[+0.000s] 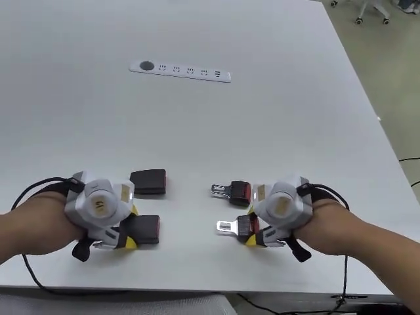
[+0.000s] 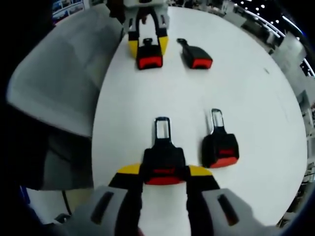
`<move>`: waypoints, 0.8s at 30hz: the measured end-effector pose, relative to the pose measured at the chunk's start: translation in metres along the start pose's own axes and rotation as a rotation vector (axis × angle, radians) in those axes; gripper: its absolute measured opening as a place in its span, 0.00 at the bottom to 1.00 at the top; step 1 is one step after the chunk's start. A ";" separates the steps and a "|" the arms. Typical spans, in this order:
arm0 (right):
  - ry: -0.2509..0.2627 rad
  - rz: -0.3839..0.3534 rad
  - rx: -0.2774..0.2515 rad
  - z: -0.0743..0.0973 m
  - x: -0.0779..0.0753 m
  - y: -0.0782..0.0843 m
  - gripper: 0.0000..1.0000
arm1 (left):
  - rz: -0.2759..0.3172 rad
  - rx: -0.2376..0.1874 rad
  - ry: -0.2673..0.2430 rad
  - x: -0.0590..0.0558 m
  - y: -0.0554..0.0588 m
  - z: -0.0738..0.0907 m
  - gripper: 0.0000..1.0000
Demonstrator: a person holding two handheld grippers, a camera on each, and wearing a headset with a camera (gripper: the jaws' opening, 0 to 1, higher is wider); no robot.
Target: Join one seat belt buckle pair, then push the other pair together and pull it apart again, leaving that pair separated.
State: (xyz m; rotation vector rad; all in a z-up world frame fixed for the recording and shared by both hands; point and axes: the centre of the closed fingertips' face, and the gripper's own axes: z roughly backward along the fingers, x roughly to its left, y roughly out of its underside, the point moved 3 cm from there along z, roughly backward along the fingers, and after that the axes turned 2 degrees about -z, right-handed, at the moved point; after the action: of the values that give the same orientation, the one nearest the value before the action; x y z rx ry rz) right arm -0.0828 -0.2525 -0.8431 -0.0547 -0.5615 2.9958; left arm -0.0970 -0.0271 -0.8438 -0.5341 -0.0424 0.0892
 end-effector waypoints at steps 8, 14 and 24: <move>0.010 0.001 -0.039 -0.008 0.003 -0.023 0.33 | 0.004 0.007 -0.003 0.001 0.001 -0.001 0.34; 0.007 0.009 -0.051 -0.012 0.007 -0.033 0.33 | 0.002 0.006 0.001 0.002 0.002 -0.002 0.34; 0.009 0.006 -0.076 -0.019 0.010 -0.051 0.33 | 0.001 0.014 0.001 0.001 0.002 -0.002 0.34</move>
State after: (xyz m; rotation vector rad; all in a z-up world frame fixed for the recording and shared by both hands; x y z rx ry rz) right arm -0.0876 -0.1975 -0.8427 -0.0760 -0.6756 2.9770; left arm -0.0956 -0.0259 -0.8464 -0.5205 -0.0409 0.0898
